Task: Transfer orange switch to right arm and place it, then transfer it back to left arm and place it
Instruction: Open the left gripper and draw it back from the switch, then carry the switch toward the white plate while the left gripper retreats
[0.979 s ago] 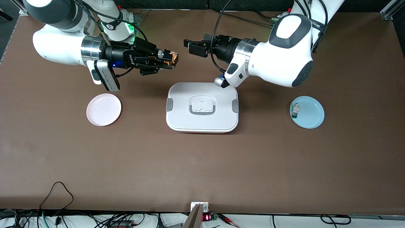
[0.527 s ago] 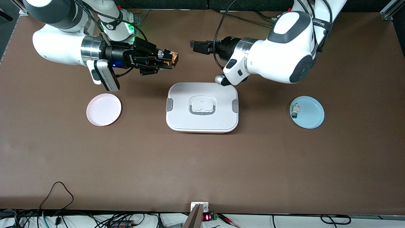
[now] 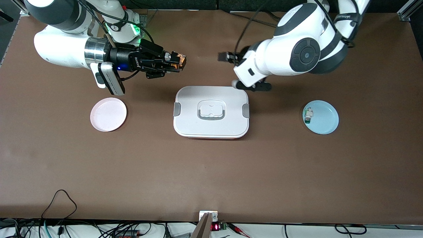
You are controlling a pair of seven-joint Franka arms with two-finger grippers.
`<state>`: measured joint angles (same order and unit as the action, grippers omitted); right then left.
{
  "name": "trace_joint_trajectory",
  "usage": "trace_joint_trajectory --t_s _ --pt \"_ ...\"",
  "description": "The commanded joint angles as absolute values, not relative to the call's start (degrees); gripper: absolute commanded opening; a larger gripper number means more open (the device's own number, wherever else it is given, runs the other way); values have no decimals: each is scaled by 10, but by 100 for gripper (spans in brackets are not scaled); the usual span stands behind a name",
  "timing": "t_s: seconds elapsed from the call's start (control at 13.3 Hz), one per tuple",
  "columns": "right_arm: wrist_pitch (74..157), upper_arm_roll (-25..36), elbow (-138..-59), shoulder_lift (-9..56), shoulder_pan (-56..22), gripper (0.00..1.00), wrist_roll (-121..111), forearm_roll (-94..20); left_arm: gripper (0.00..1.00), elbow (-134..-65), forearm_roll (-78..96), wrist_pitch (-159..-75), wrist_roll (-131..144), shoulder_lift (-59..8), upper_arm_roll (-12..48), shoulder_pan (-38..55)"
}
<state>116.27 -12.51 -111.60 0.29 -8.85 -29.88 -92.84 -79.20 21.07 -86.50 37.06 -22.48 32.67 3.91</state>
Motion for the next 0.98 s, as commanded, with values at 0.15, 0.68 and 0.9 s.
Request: trace_joint_trajectory --t_s 0.15,0.68,0.9 --pt "1169 -129 -1107 2 -83 29 -300 -881 100 -787 174 -824 254 -207 325 -29" --pt "1165 -129 -1107 3 -61 27 -294 -811 100 -785 88 -728 192 -136 328 -101" --pt "1165 -128 -1107 4 -51 27 -282 -760 100 -785 8 -722 154 -107 328 -101"
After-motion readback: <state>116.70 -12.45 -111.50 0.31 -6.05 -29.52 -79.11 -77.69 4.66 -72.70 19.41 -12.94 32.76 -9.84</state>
